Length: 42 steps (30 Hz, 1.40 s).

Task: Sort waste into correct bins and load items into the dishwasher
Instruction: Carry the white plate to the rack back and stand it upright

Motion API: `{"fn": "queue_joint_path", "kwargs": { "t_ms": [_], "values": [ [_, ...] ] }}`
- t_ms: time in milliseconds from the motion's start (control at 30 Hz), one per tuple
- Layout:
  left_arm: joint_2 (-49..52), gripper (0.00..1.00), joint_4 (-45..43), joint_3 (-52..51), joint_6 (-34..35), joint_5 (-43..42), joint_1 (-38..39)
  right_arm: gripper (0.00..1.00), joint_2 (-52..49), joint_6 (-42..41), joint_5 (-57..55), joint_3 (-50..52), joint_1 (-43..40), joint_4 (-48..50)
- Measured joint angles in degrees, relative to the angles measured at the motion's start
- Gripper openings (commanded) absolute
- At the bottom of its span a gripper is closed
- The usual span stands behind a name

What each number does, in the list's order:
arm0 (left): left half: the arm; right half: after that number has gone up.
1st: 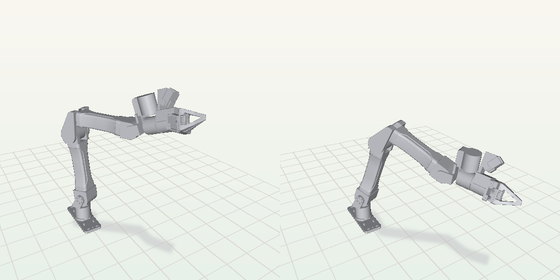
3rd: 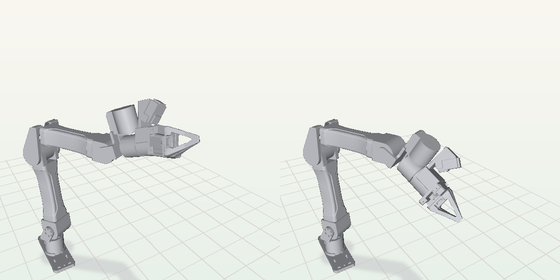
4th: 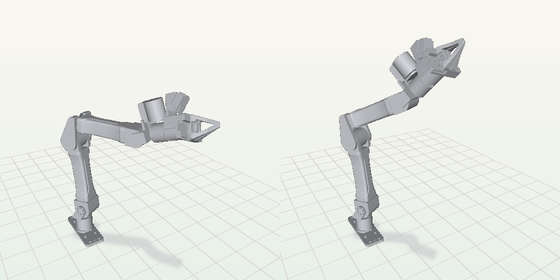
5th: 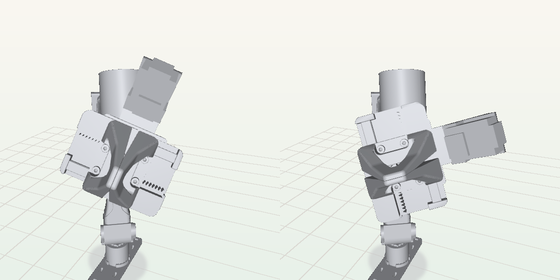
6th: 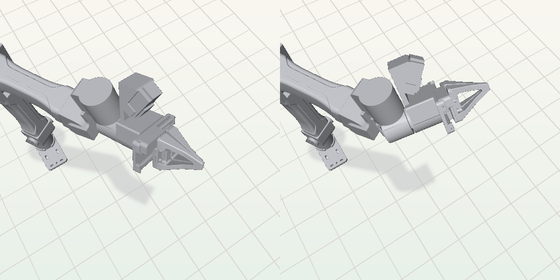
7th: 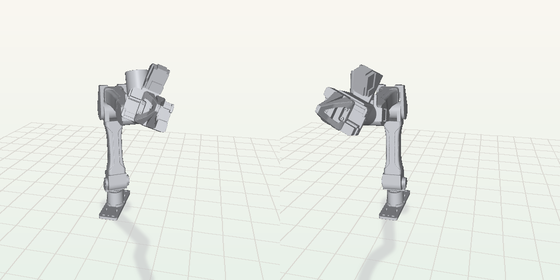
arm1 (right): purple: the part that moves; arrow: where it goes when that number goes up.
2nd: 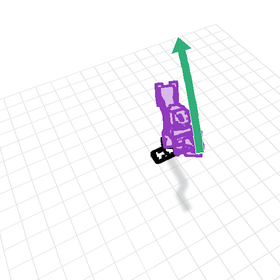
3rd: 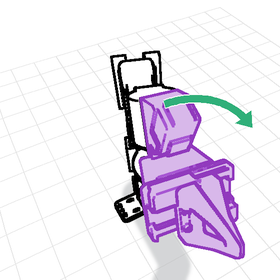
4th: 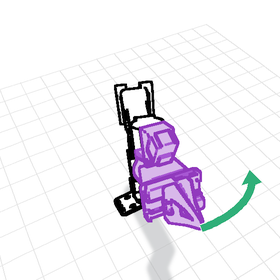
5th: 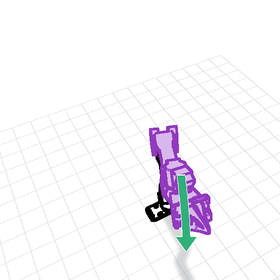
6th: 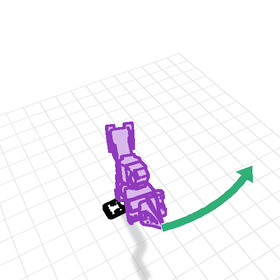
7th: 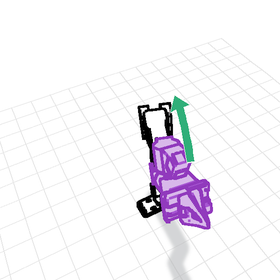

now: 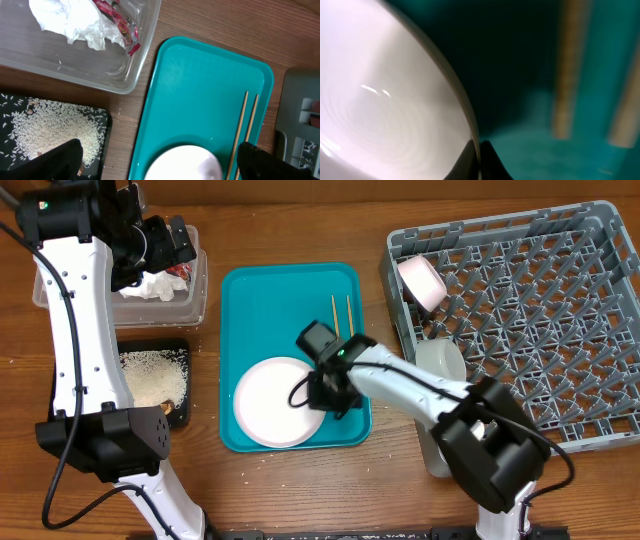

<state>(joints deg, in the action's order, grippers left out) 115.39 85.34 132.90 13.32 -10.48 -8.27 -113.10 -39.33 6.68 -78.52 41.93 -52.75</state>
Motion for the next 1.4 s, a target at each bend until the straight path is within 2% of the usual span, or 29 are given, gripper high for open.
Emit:
{"fn": "queue_joint_path", "kwargs": {
  "t_ms": [133,333,467,667,833,933,1167,1400],
  "values": [
    [0.0,1.0,0.0,0.0,0.0,0.0,0.0,0.04,5.4,3.6,-11.4,-9.2,-2.8,-11.6],
    [0.0,1.0,0.0,0.0,0.0,0.0,0.0,0.04,18.8,8.2,-33.9,-21.9,-4.8,-19.0],
    [0.0,1.0,0.0,0.0,0.0,0.0,0.0,0.04,26.1,9.8,-52.7,-23.2,-8.5,-23.1],
    [0.0,1.0,0.0,0.0,0.0,0.0,0.0,0.04,24.8,12.3,-68.3,-22.6,-18.8,-21.2],
    [0.0,1.0,0.0,0.0,0.0,0.0,0.0,0.04,22.5,16.8,-71.7,-18.6,-25.5,-10.4],
    [0.0,1.0,0.0,0.0,0.0,0.0,0.0,0.04,20.8,23.1,-71.2,-15.0,-28.6,-0.4],
    [0.0,1.0,0.0,0.0,0.0,0.0,0.0,0.04,16.2,30.6,-66.6,-13.6,-29.9,6.6],
    [0.0,1.0,0.0,0.0,0.0,0.0,0.0,0.04,10.3,33.3,-63.7,-13.6,-29.9,7.6]
  ]
}}
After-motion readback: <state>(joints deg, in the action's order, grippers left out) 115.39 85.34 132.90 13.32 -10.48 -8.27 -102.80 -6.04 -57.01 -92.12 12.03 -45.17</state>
